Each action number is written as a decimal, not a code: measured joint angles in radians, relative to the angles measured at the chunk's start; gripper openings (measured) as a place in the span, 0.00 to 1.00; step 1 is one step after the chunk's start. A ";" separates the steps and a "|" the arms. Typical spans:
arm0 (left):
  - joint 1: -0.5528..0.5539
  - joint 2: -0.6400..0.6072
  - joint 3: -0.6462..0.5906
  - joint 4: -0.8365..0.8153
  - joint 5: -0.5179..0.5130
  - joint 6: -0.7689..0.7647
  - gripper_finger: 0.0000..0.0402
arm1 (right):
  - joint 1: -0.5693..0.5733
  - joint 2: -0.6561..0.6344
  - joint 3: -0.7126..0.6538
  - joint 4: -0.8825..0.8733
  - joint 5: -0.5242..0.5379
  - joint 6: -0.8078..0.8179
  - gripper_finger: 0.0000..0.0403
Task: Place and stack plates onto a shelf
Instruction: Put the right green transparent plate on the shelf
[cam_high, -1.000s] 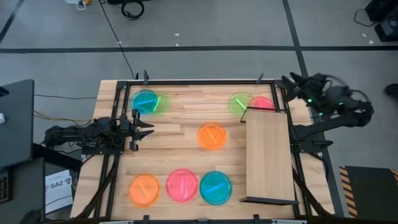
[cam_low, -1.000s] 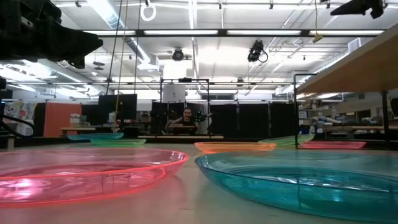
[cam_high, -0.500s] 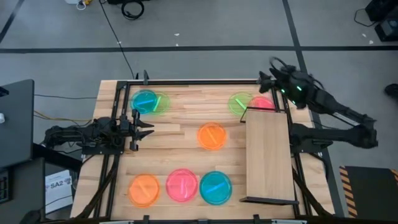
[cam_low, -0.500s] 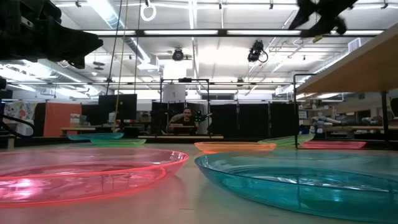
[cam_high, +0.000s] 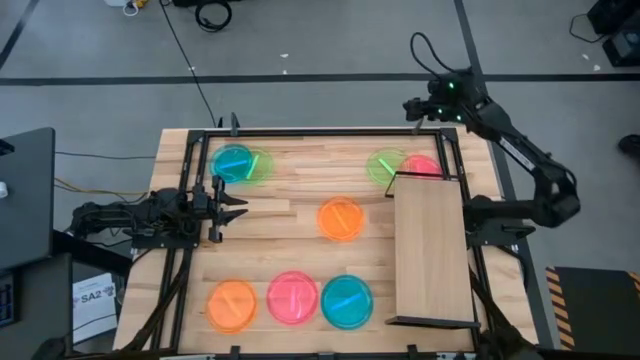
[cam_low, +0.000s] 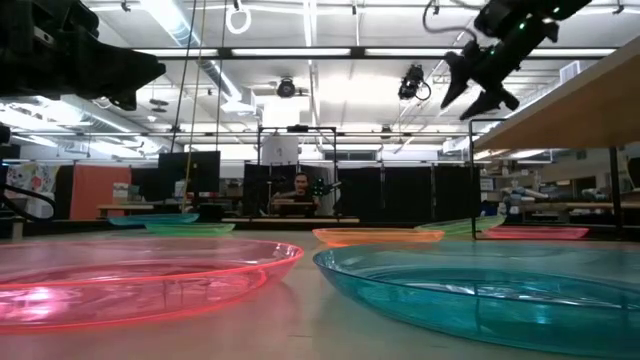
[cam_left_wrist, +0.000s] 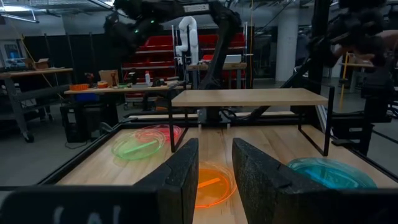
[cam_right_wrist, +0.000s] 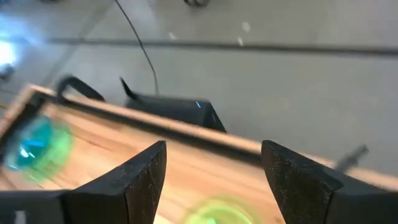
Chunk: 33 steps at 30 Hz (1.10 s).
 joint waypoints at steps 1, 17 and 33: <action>0.000 0.000 0.000 0.000 0.000 0.000 0.26 | -0.011 0.023 0.011 -0.028 -0.005 -0.007 0.66; 0.000 0.000 0.000 0.000 0.000 0.000 0.26 | -0.039 0.208 0.040 -0.383 0.002 -0.017 0.63; 0.000 0.000 0.000 0.000 0.000 0.000 0.26 | 0.017 0.303 -0.079 -0.467 0.009 0.067 0.61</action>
